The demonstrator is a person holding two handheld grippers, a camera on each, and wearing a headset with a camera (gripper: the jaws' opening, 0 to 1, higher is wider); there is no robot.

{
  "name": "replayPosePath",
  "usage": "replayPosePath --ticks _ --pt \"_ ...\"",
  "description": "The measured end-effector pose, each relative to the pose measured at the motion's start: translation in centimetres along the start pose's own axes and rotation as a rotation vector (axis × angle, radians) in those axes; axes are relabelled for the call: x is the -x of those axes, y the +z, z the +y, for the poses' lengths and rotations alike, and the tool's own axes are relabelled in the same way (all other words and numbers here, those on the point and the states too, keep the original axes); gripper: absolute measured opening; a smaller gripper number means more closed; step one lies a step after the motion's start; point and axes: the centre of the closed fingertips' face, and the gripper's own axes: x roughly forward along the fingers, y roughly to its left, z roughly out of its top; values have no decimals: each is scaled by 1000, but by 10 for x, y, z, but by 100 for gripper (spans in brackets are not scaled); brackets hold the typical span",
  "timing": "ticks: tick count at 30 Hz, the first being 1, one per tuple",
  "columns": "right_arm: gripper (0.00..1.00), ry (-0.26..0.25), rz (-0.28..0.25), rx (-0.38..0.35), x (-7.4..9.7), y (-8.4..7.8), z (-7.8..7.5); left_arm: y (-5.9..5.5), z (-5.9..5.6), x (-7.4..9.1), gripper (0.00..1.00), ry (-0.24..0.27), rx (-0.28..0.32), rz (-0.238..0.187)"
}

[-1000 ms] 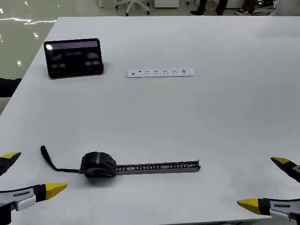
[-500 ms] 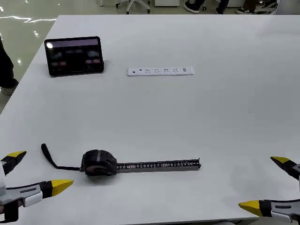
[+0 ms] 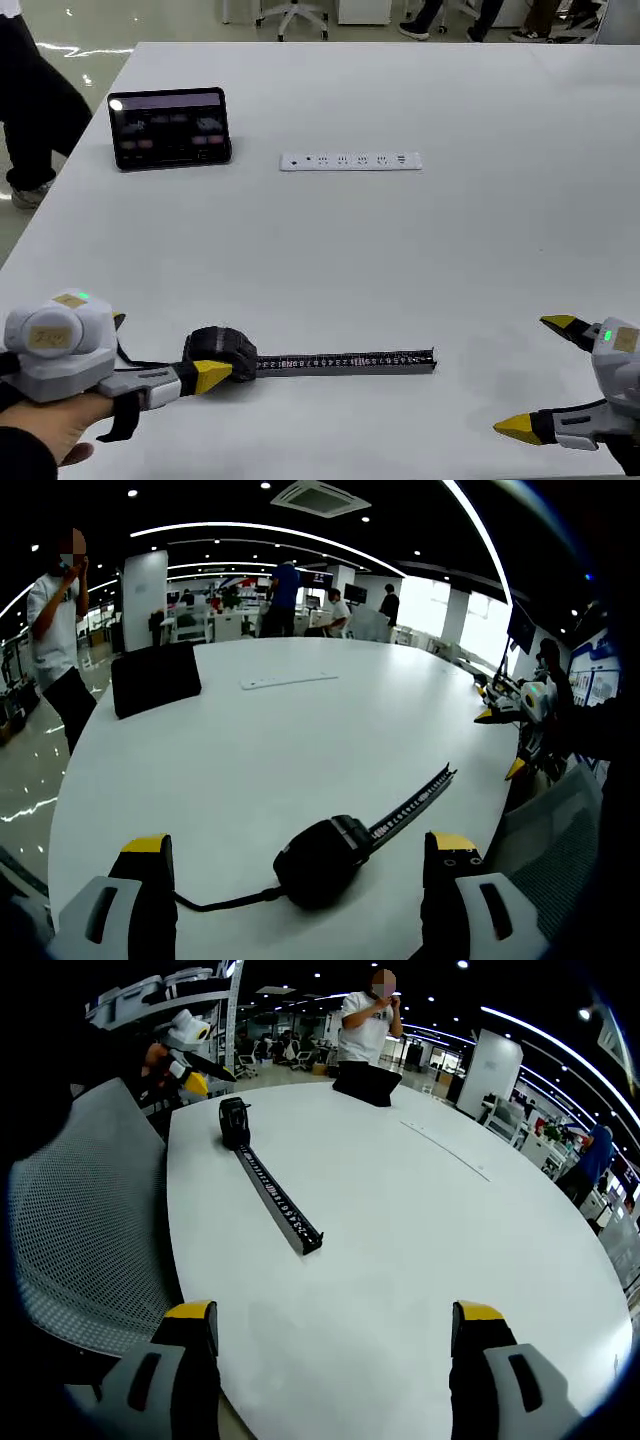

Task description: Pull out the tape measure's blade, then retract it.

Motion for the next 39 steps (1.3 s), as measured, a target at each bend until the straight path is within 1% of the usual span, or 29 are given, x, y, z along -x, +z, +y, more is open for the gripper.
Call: replayPosePath --ticks 1,2,3,6,7,8,9,10,11,12,13,14,16,17,18,20,21,22,24,25,27,29,30,32,33,34,35,37,39 --pt "90 4 4 10 -2 0 -1 3 2 -2 100 16 -12 -10" --pt "89 9 5 19 -5 5 0 2 1 -5 100 24 5 8" --pt "89 16 5 21 -7 8 1 3 1 -7 100 30 16 7" --pt "91 47 16 25 -15 10 1 3 -3 -14 100 39 37 11" --pt "95 76 23 2 -19 9 5 2 -5 -16 100 45 41 10" --pt "100 109 39 -22 -23 7 10 -1 -7 -18 100 55 43 14" --pt "99 119 58 -12 -25 5 10 -5 -8 -20 100 64 45 21" --pt "100 120 61 -3 -28 5 9 -8 -8 -20 100 84 54 22" --pt "100 126 62 -1 -30 6 10 -13 -4 -20 100 118 74 21" --pt "100 135 66 -5 -33 7 10 -16 1 -21 100 161 88 7" --pt "100 141 67 -6 -35 8 11 -18 -1 -22 100 168 97 -5" --pt "100 148 69 -1 -37 9 11 -21 -2 -23 100 175 109 -6" --pt "100 165 74 24 -44 11 12 -28 -2 -25 100 213 118 6" --pt "100 182 77 39 -48 13 14 -29 -6 -28 100 218 112 6" --pt "100 199 70 61 -50 15 16 -29 -6 -29 100 230 104 1" --pt "99 233 78 91 -57 19 20 -28 -10 -33 100 225 109 -19" --pt "97 243 83 106 -60 20 21 -29 -12 -36 100 212 116 -21" --pt "94 266 90 136 -65 21 23 -32 -15 -39 100 196 120 -21" --pt "90 282 102 157 -71 24 24 -36 -21 -42 100 176 100 -3" --pt "88 300 105 170 -74 27 25 -38 -25 -43 100 164 84 10" --pt "83 322 114 190 -79 31 26 -37 -34 -46 100 140 63 7" --pt "75 336 116 211 -83 35 27 -38 -37 -49 100 134 54 5" --pt "71 349 119 217 -86 36 28 -40 -39 -52 100 125 43 15" --pt "60 370 137 232 -89 35 28 -40 -38 -54 100 134 5 9" --pt "55 377 146 242 -90 35 28 -40 -39 -54 100 127 8 8" --pt "49 388 154 249 -91 34 29 -40 -39 -54 100 125 17 5" --pt "45 395 163 256 -92 33 28 -41 -37 -55 100 133 55 0" --pt "39 414 188 261 -94 29 27 -42 -34 -53 100 134 63 2" --pt "36 418 201 268 -95 26 26 -40 -31 -52 100 143 77 -8"
